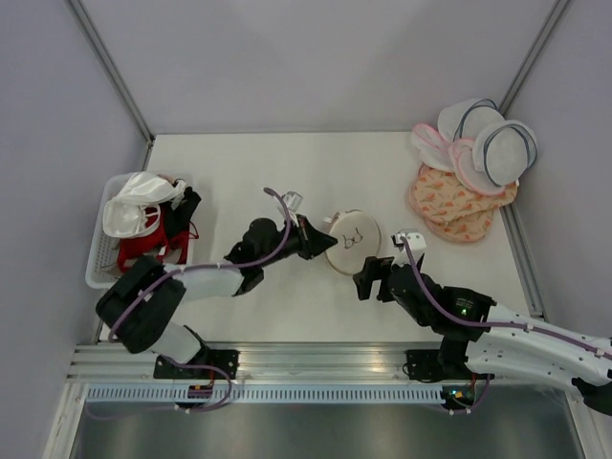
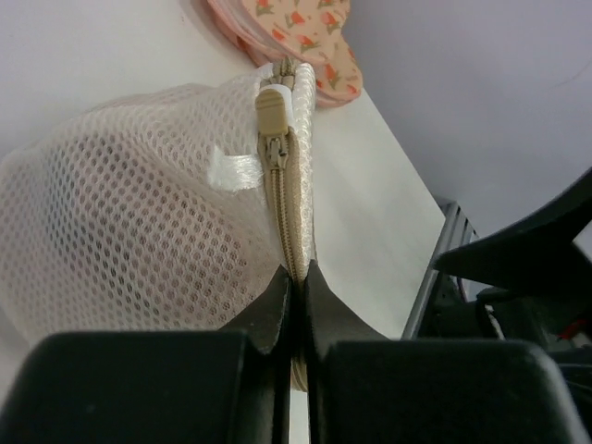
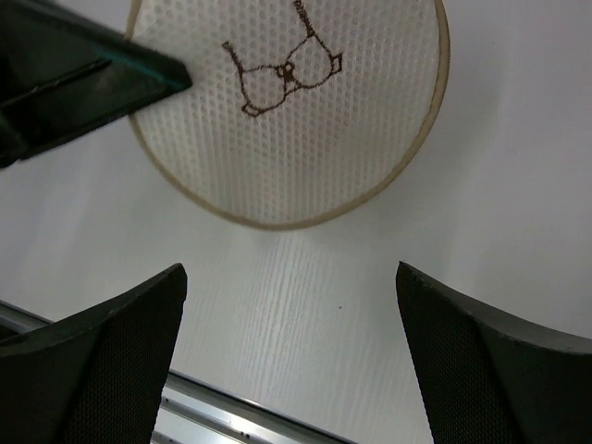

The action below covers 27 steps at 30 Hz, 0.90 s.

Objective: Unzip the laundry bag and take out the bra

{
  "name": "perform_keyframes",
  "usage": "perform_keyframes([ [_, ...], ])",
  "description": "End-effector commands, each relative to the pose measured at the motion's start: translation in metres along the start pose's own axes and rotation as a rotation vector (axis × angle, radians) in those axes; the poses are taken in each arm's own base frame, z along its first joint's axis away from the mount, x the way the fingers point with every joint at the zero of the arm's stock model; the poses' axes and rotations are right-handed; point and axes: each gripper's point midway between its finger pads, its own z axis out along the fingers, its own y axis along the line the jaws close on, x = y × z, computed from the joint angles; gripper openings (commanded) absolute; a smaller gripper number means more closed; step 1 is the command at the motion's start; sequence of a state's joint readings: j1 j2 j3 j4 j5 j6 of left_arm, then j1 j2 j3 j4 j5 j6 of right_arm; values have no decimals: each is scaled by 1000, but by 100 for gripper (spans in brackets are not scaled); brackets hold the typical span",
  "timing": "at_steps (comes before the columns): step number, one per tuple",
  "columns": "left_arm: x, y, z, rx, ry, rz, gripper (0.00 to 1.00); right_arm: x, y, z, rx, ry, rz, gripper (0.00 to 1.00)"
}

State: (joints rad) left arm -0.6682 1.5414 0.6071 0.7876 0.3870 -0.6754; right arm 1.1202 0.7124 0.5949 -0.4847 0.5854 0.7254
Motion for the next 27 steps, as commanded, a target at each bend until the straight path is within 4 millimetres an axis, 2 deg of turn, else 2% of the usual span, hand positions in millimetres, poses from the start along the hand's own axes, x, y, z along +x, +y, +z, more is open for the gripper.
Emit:
perform_keyframes([
  [1, -27, -13, -17, -250, -339, -96, 2, -14, 9, 5, 20, -52, 116, 98],
  [3, -21, -25, -30, -288, -427, -143, 2, -10, 14, 8, 10, -38, 158, 98],
  [4, -16, -24, -35, -313, -450, -175, 2, -9, 18, 9, -12, -40, 190, 98],
  [7, -4, -10, -53, -380, -541, -339, 2, -6, 37, 7, -140, -39, 243, 98],
  [8, 12, 5, -62, -437, -531, -373, 2, -9, 41, 2, -183, -48, 241, 98],
  [9, 13, 6, -68, -446, -584, -479, 2, -7, 43, 2, -200, -42, 237, 98],
  [12, 28, 12, -78, -516, -613, -548, 2, 4, 49, 0, -232, 13, 207, 98],
  [14, 28, 8, -86, -545, -675, -563, 2, 10, 48, 0, -223, 45, 208, 98],
  [17, 33, 10, -94, -545, -726, -617, 2, 14, 46, -1, -227, 46, 335, 98],
  [19, 23, -3, -93, -468, -754, -637, 2, 24, 48, 0, -267, 47, 483, 98],
  [20, 24, -5, -95, -447, -753, -638, 2, 17, 50, -6, -314, 21, 551, 98],
  [22, 21, -14, -96, -406, -754, -630, 2, 17, 54, -12, -421, -1, 706, 98],
  [23, 21, -16, -97, -397, -750, -633, 2, 16, 55, -14, -454, -10, 759, 98],
  [24, 22, -20, -97, -389, -735, -617, 2, 28, 49, -10, -459, 0, 794, 98],
  [26, 21, -26, -96, -366, -731, -608, 2, 21, 52, -16, -517, -20, 877, 95],
  [27, 23, -29, -95, -354, -720, -607, 2, 24, 50, -15, -518, -15, 883, 95],
])
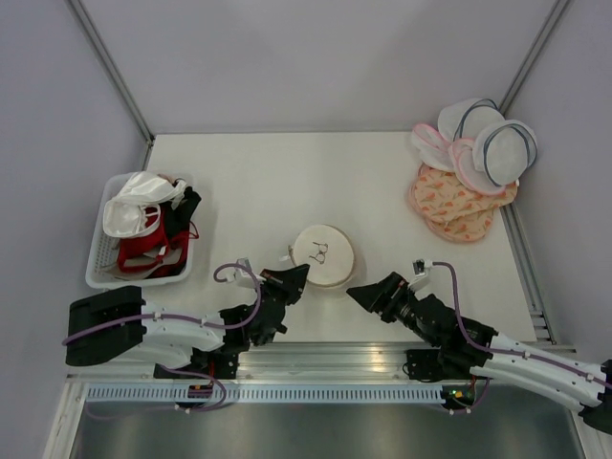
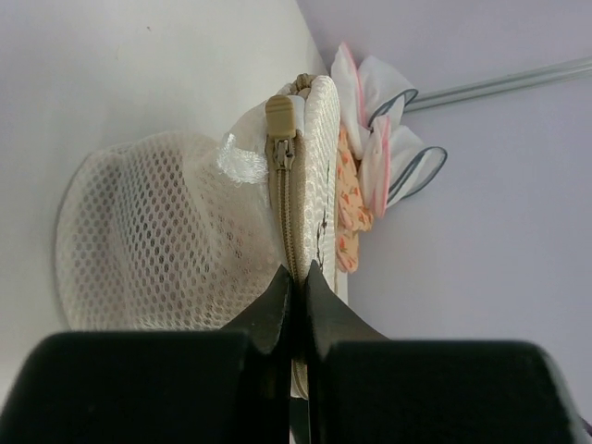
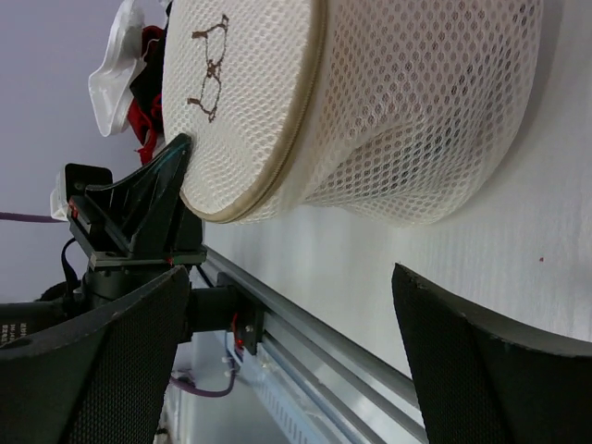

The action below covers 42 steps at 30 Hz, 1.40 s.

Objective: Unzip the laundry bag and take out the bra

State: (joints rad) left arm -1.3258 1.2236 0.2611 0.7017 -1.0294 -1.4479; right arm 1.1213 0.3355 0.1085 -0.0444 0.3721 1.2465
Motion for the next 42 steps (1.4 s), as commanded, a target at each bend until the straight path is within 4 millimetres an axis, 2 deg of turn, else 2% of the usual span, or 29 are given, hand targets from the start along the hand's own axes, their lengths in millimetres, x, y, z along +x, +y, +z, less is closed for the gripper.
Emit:
perform_keyframes([
  [1, -7, -26, -5, 82, -26, -76, 2, -8, 40, -5, -168, -16, 221, 94],
  [4, -3, -28, -9, 119, -2, -108, 2, -4, 45, -4, -183, 8, 249, 90],
  [5, -5, -34, -12, 150, 4, -148, 2, -4, 47, -3, -187, 14, 270, 90],
  [10, 8, -36, -19, 173, 47, -138, 2, -8, 58, 0, -245, -5, 336, 86],
  [12, 9, -45, -23, 211, 57, -141, 2, -6, 53, 5, -212, -3, 341, 82],
  [13, 8, -46, -24, 220, 55, -135, 2, -5, 55, 8, -203, -1, 338, 71],
  [17, 5, -50, -28, 244, 68, -120, 2, -4, 62, 10, -206, 16, 321, 67],
  [20, 14, -57, -33, 262, 116, -111, 2, -9, 61, 13, -183, 2, 298, 62],
  [21, 19, -60, -36, 272, 142, -104, 2, -10, 62, 13, -186, 5, 295, 58],
  [22, 23, -62, -37, 275, 155, -103, 2, -10, 61, 14, -183, 5, 285, 48],
  [24, 29, -64, -41, 286, 182, -103, 2, -9, 57, 15, -173, 12, 276, 36],
  [27, 32, -60, -45, 282, 190, -103, 2, -11, 58, 15, -170, 14, 248, 28],
  [30, 38, -62, -50, 299, 232, -72, 2, -15, 55, 13, -139, 25, 167, 1],
  [31, 39, -64, -52, 308, 244, -57, 2, -17, 57, 11, -134, 28, 141, 0],
  [32, 41, -65, -55, 325, 263, -14, 6, -22, 57, 10, -100, 28, 59, 0],
  [33, 42, -66, -57, 332, 272, 8, 16, -24, 56, 9, -77, 32, 19, 0],
  [34, 41, -67, -59, 343, 278, 27, 30, -23, 54, 7, -53, 47, -30, 0],
  [35, 42, -62, -60, 345, 288, 96, 57, -29, 65, 3, -63, 49, -108, 0],
  [36, 41, -62, -61, 349, 292, 122, 68, -27, 53, 2, -7, 76, -160, 0],
  [37, 34, -70, -65, 373, 287, 123, 77, -25, 50, 1, 18, 97, -198, 1],
  [38, 35, -65, -67, 383, 297, 205, 88, -28, 57, -1, 14, 112, -227, 0],
  [39, 32, -67, -69, 396, 299, 231, 92, -24, 44, -3, 60, 146, -287, 0],
  [41, 20, -80, -78, 462, 298, 265, 100, -21, 46, -6, 49, 192, -330, 1],
  [42, 19, -75, -80, 464, 308, 315, 100, -20, 39, -7, 74, 206, -346, 0],
])
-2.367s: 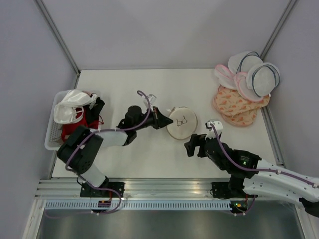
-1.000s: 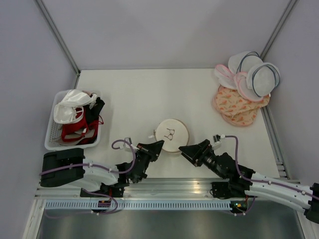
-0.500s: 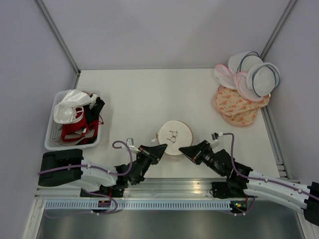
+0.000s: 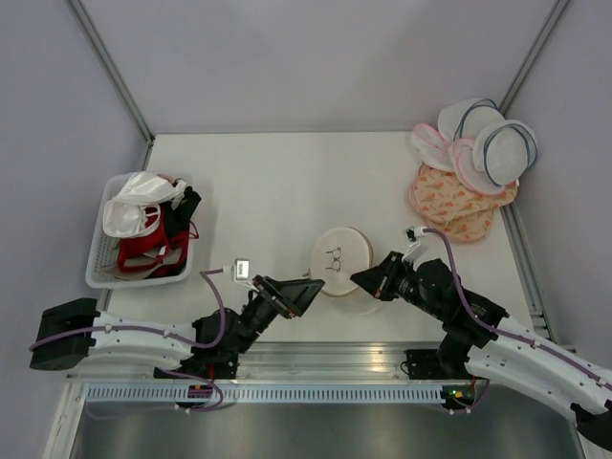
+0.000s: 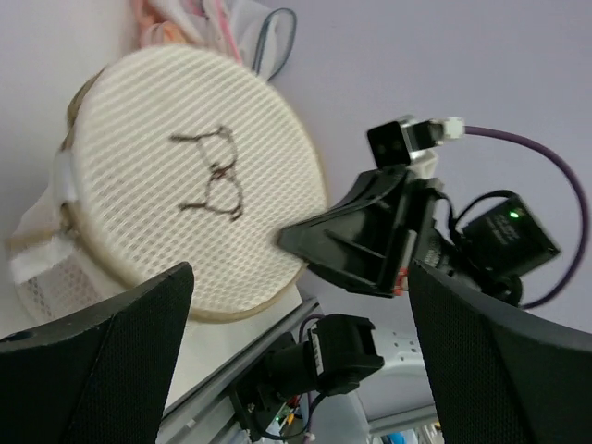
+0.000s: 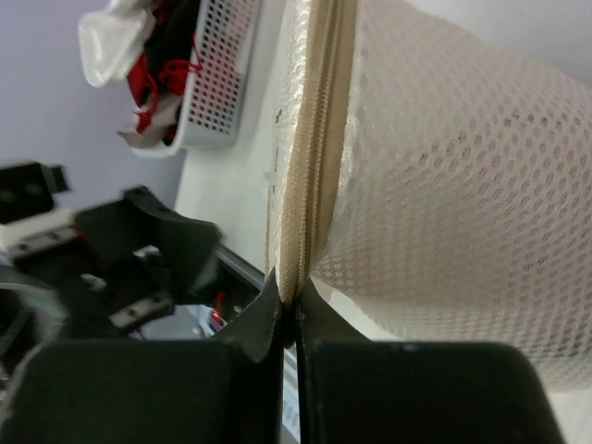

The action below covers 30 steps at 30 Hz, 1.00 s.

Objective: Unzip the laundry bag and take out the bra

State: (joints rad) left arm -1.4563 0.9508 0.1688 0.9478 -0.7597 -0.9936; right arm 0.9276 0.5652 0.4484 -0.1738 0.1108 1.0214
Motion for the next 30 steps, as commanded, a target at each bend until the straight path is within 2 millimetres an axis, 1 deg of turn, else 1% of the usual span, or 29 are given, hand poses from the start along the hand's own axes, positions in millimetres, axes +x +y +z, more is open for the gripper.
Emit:
perform_keyframes([
  [1, 3, -2, -12, 55, 75, 224, 100, 18, -24, -10, 73, 140, -192, 0],
  [2, -6, -9, -16, 85, 68, 243, 100, 17, -27, -9, 77, 139, -205, 1],
  [3, -3, 1, -20, 69, 89, 290, 100, 25, -23, -12, 35, 185, -231, 0],
  [4, -5, 5, -22, 62, 93, 317, 100, 26, -22, -12, 22, 197, -243, 0],
  [5, -11, 3, -26, 77, 84, 310, 100, 24, -18, -13, 2, 198, -252, 0],
  [6, -12, 3, -29, 92, 89, 323, 100, 23, -12, -17, -28, 199, -264, 1],
  [7, -8, 16, -33, 76, 114, 366, 100, 22, -9, -19, -51, 196, -291, 0],
  [8, -14, 16, -35, 76, 103, 362, 100, 20, -3, -22, -75, 189, -303, 0],
  [9, -14, 23, -37, 61, 112, 380, 100, 16, 6, -26, -115, 175, -308, 1],
  [10, -12, 31, -39, 51, 131, 425, 100, 19, 14, -31, -159, 191, -314, 0],
  [11, -11, 36, -41, 44, 140, 436, 100, 21, 20, -34, -203, 202, -331, 1],
  [12, -14, 35, -41, 49, 140, 435, 100, 19, 30, -37, -249, 191, -337, 1],
  [13, -13, 37, -42, 62, 152, 460, 100, 23, 36, -42, -292, 218, -343, 1],
  [15, -10, 34, -43, 102, 179, 469, 100, 25, 44, -45, -335, 230, -352, 0],
  [16, -8, 32, -43, 124, 193, 487, 100, 32, 49, -50, -377, 270, -358, 1],
  [17, -3, 24, -44, 181, 224, 491, 100, 35, 51, -52, -398, 286, -362, 0],
  [20, 6, 17, -44, 241, 300, 527, 100, 43, 56, -59, -452, 336, -392, 1],
  [21, 6, 10, -43, 270, 309, 530, 100, 45, 55, -60, -461, 348, -415, 1],
  [23, 10, 14, -40, 277, 352, 563, 100, 46, 54, -65, -453, 364, -440, 0],
  [26, 7, 17, -35, 266, 372, 600, 100, 43, 59, -75, -469, 362, -480, 1],
  [28, 10, 12, -38, 319, 411, 602, 100, 41, 62, -80, -487, 352, -501, 0],
  [30, 19, 6, -44, 395, 487, 588, 100, 40, 64, -82, -493, 355, -508, 0],
])
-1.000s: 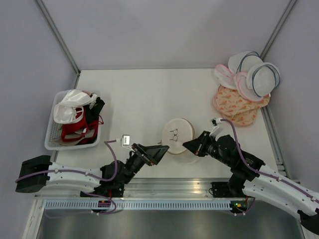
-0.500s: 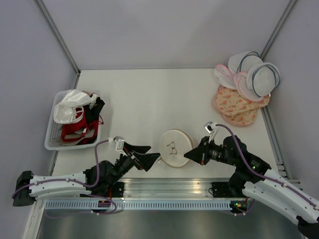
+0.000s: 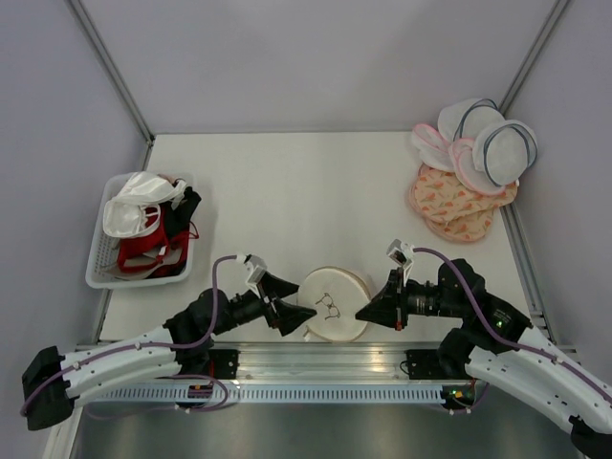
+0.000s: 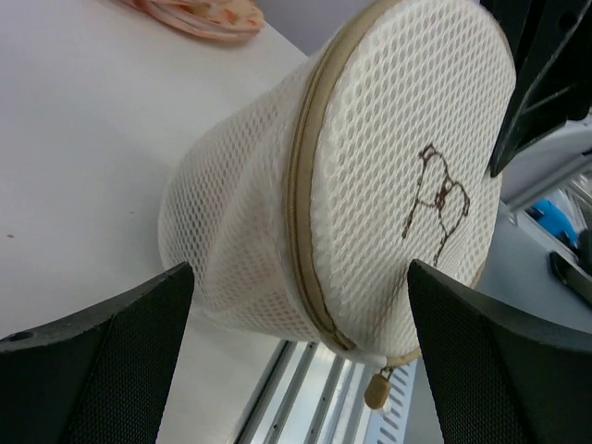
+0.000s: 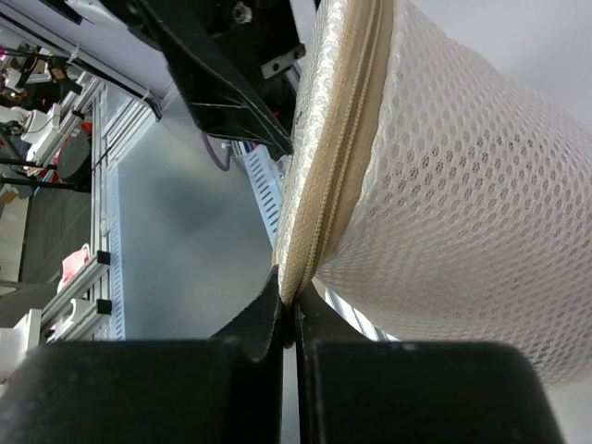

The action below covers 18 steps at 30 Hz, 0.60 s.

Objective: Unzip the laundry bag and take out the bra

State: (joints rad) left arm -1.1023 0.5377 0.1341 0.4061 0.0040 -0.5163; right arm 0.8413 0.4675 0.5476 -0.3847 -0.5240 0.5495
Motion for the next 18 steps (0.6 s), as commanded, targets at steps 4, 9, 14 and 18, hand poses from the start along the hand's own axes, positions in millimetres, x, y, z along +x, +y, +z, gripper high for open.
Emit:
perform_keyframes([
  [4, 3, -61, -1, 379, 137, 52, 86, -16, 21, -7, -73, -32, -99, 0],
  [9, 9, -80, 2, 507, 203, 66, 27, -16, 14, -1, -48, -22, -92, 0],
  [14, 11, -88, 6, 559, 259, 76, 2, -16, -7, 2, 64, -7, -73, 0],
  [18, 8, -79, 16, 482, 234, 40, 2, -19, -32, 4, 198, -21, -43, 19],
])
